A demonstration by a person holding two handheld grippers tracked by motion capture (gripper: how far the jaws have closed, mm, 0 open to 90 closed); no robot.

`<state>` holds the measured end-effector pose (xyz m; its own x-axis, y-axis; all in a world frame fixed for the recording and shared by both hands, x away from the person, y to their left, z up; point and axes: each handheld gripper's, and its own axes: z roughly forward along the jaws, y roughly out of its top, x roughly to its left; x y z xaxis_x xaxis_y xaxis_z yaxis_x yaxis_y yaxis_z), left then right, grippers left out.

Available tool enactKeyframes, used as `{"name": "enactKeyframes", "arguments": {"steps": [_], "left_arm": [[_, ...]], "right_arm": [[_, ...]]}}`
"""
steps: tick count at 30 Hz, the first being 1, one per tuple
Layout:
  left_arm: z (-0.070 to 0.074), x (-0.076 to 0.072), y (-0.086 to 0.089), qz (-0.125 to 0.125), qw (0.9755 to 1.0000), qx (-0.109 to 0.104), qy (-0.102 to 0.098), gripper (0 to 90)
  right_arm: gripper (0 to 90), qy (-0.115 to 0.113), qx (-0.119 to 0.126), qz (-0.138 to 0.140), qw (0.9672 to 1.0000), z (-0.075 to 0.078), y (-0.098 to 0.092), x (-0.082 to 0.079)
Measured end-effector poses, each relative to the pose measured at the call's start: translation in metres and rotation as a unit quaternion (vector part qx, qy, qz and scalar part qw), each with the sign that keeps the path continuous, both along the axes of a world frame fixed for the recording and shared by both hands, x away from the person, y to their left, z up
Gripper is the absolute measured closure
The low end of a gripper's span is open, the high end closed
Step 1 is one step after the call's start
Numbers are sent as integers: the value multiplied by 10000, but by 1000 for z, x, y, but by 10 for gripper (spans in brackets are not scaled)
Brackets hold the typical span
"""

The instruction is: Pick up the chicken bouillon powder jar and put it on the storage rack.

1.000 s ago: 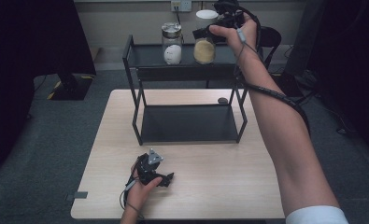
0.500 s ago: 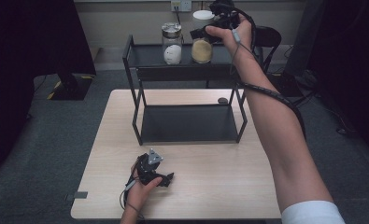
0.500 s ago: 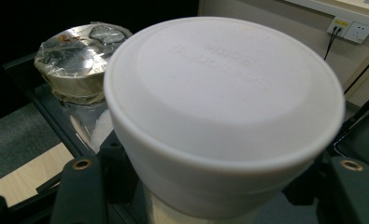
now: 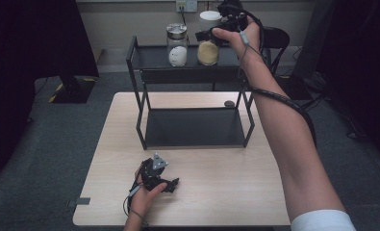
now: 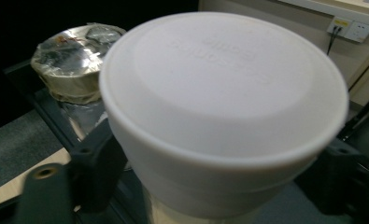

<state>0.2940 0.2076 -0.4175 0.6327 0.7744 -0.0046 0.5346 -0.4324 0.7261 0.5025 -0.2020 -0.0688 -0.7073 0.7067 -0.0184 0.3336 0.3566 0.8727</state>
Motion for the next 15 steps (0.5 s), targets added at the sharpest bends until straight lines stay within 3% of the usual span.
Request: {"name": "enactKeyframes", "arguments": {"steps": [4, 14, 15], "left_arm": [[0, 0, 0, -3, 10000, 3, 2, 0], [0, 0, 0, 0, 10000, -1, 1, 0], [0, 0, 0, 1, 10000, 0, 0, 0]], "right_arm": [[77, -97, -88, -95, 9999, -1, 1, -7], [6, -91, 5, -188, 9998, -9, -11, -21], [5, -169, -12, -254, 9995, -12, -11, -27]]}}
